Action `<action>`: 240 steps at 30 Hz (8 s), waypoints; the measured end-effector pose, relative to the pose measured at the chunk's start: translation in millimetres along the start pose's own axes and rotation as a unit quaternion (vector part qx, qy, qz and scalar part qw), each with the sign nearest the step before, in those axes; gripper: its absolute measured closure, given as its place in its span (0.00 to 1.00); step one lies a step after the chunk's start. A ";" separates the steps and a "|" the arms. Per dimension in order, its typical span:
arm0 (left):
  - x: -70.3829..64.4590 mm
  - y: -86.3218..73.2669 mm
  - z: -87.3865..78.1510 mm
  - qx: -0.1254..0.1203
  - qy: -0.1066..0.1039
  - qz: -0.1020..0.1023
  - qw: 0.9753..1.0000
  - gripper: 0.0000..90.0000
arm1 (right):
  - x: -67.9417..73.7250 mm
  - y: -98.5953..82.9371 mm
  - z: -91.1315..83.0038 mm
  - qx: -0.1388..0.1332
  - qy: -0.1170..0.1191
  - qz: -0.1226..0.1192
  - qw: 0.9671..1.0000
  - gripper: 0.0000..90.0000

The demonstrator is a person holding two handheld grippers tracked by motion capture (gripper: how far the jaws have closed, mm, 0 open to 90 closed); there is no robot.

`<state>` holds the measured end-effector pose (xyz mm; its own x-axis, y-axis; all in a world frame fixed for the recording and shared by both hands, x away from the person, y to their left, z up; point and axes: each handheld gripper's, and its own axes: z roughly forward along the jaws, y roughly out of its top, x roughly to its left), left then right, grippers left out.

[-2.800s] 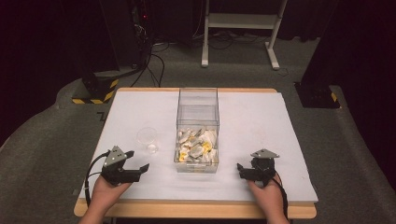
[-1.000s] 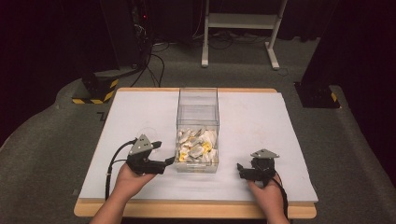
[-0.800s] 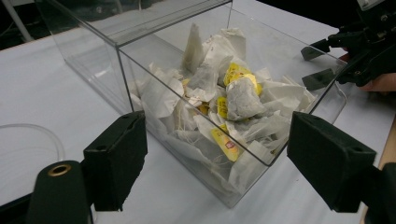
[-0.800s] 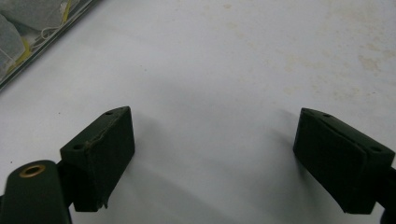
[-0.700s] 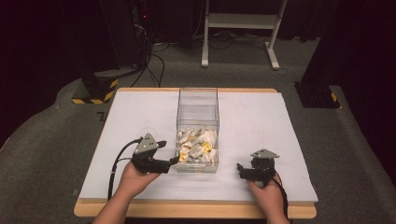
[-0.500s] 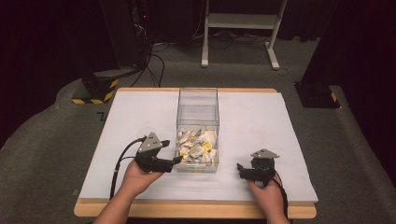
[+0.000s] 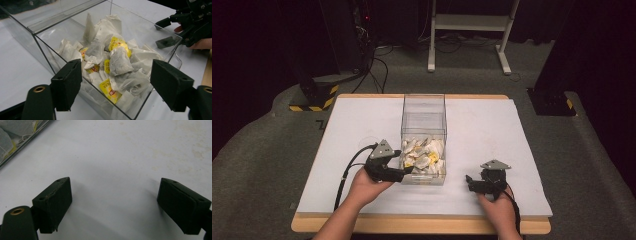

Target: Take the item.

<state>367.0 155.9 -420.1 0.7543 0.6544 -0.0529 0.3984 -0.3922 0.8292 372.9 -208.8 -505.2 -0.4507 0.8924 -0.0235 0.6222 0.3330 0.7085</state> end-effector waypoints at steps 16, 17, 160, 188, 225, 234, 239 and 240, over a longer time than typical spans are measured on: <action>0.7 11.0 1.6 0.006 -0.012 -0.003 1.000 0.40 | 0.0 0.0 0.0 0.000 0.000 0.000 1.000 0.14; -0.1 13.0 4.2 0.014 -0.016 0.000 1.000 0.41 | 0.1 0.0 0.0 0.000 0.000 0.000 1.000 0.14; 14.5 -10.2 -37.5 -0.121 0.000 -0.032 0.992 0.99 | 0.6 -0.3 -0.5 0.000 0.000 0.000 1.000 0.14; 44.6 -24.6 -64.4 -0.141 0.034 -0.064 0.987 0.99 | 0.6 -0.3 -0.5 -0.001 -0.001 -0.001 1.000 0.14; 82.2 -48.4 -79.1 -0.144 0.081 -0.114 0.980 0.99 | 0.8 -0.4 -0.6 -0.001 -0.001 -0.001 1.000 0.14; 87.9 -54.3 -73.6 -0.126 0.093 -0.122 0.980 0.99 | 0.9 -0.4 -0.7 -0.001 -0.001 -0.001 1.000 0.15; 89.9 -57.3 -68.4 -0.116 0.097 -0.126 0.981 0.99 | 0.9 -0.4 -0.7 -0.001 -0.001 -0.001 1.000 0.15; 90.0 -57.6 -67.5 -0.113 0.099 -0.125 0.981 0.99 | 0.9 -0.4 -0.7 -0.001 -0.001 -0.001 1.000 0.15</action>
<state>376.7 281.0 -435.1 0.5223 0.8336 -0.1799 0.4153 -0.0644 0.9074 371.7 -208.4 -505.1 -0.4504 0.8924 -0.0264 0.6197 0.3338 0.7103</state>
